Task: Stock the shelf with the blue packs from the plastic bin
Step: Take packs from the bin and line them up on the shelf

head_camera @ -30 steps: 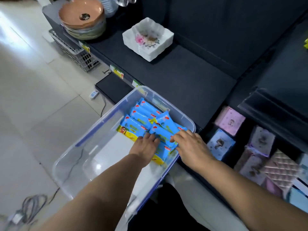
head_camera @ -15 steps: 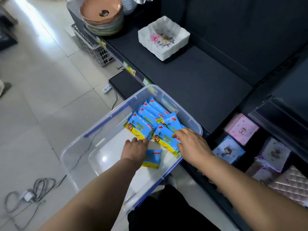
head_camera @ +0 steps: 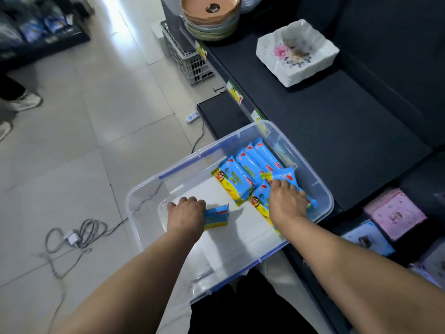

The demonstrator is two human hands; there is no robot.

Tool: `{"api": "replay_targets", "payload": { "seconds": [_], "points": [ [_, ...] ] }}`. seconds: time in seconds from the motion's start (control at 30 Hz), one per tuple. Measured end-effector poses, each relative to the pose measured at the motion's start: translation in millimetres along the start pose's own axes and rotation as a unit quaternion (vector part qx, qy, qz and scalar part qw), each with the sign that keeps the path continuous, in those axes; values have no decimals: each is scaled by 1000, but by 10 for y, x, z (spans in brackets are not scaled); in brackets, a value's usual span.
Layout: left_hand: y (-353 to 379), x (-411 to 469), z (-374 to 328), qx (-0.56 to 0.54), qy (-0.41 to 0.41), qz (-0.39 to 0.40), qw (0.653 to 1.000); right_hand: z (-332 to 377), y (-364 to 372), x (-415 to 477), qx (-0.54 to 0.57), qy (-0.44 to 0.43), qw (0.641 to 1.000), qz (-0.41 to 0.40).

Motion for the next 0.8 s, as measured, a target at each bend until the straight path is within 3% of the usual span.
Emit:
{"api": "replay_targets", "payload": {
  "seconds": [0.2,0.37,0.5,0.6,0.8],
  "points": [
    [51,-22,-9,-43,-22,-12,999,114,102,0,-25,-22,999,-6],
    [87,-44,85,-161,-89,30,982,109,107,-94,27,-29,999,31],
    [14,-17,156,-275,-117,52,953,28,-18,-186,97,-34,995,-18],
    [-96,-6,200,-295,-91,47,950,-38,-163,-288,135,-30,988,-74],
    [-513,-46,303,-233,41,-8,971,12,-485,-647,175,-14,972,-157]
  ]
}}
Point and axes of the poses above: each hand's wrist, its own x-axis towards the middle knuckle, its own y-axis out of the palm, z = x × y, the point moved 2 cm from there along x, towards the middle knuckle, and after that the axes turned 4 degrees about y, right-handed, at the moved point
